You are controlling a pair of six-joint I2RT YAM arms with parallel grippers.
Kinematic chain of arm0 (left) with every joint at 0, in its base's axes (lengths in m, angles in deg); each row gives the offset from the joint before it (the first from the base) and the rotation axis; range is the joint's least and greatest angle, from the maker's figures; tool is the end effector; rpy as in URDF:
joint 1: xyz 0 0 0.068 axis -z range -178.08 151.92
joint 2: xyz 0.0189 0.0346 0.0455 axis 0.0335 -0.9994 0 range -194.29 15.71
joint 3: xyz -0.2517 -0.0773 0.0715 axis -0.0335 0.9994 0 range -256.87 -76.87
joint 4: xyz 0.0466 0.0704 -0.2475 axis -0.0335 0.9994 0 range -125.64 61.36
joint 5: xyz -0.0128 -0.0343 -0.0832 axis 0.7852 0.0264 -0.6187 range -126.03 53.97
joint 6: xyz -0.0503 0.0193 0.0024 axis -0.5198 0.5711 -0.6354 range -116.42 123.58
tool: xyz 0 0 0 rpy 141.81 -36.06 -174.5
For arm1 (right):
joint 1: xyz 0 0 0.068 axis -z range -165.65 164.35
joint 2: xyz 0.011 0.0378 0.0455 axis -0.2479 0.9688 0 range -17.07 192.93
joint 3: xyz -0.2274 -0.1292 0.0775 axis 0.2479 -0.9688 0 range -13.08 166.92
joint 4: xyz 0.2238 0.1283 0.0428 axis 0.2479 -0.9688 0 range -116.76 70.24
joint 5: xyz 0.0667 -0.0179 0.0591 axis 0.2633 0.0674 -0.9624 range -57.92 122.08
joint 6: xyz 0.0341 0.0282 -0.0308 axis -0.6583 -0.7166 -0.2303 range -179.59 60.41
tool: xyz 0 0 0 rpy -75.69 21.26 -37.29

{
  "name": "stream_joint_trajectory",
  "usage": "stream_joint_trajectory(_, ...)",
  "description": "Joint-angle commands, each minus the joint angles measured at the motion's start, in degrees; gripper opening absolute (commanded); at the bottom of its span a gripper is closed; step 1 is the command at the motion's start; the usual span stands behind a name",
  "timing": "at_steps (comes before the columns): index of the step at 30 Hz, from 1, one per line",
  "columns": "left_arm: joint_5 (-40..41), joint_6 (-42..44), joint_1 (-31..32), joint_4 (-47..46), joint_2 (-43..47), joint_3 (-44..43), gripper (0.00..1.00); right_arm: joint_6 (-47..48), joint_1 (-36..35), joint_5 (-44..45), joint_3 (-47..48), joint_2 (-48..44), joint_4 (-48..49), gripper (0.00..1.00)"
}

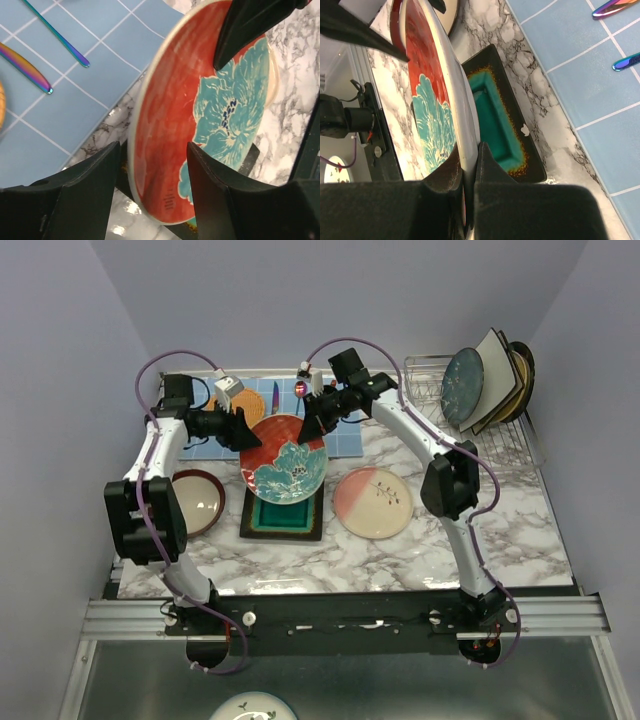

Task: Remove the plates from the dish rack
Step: Place the plate at the center of the board.

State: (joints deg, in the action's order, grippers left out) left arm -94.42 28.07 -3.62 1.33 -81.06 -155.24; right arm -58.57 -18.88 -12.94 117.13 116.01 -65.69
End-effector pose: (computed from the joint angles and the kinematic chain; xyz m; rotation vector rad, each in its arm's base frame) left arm 0.3566 0.0042 0.2790 0.7188 2.0461 -0.9805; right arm 0.4156 0.3024 0.2793 -1.0644 2.1841 1.2060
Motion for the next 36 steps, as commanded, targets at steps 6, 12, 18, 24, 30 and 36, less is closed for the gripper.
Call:
stream_joint_trajectory(6,-0.32,2.05,1.14,1.96,-3.77,-3.46,0.5,-1.63,-0.6,-5.08,0.48,-6.6,2.07,0.01)
stream_joint_trajectory(12,0.47,3.37,1.85,3.11,-4.56,-3.37,0.35,-1.63,-0.6,-4.91,0.57,-7.04,1.72,0.01)
stream_joint_trajectory(18,1.7,4.25,1.85,4.95,-5.18,-4.69,0.0,0.65,-0.6,-3.86,0.22,-7.74,1.02,0.01)
stream_joint_trajectory(24,1.44,5.39,1.85,6.18,-4.04,-5.3,0.0,3.02,-0.52,-1.93,0.48,-8.18,-1.35,0.02)
stream_joint_trajectory(30,3.01,8.64,1.59,10.4,-3.43,-8.29,0.0,7.15,-0.43,3.07,-1.62,-10.64,-3.2,0.24)
stream_joint_trajectory(36,5.57,9.43,0.18,11.89,-3.25,-10.31,0.0,9.88,-0.52,7.92,-3.91,-13.72,-4.34,0.41)
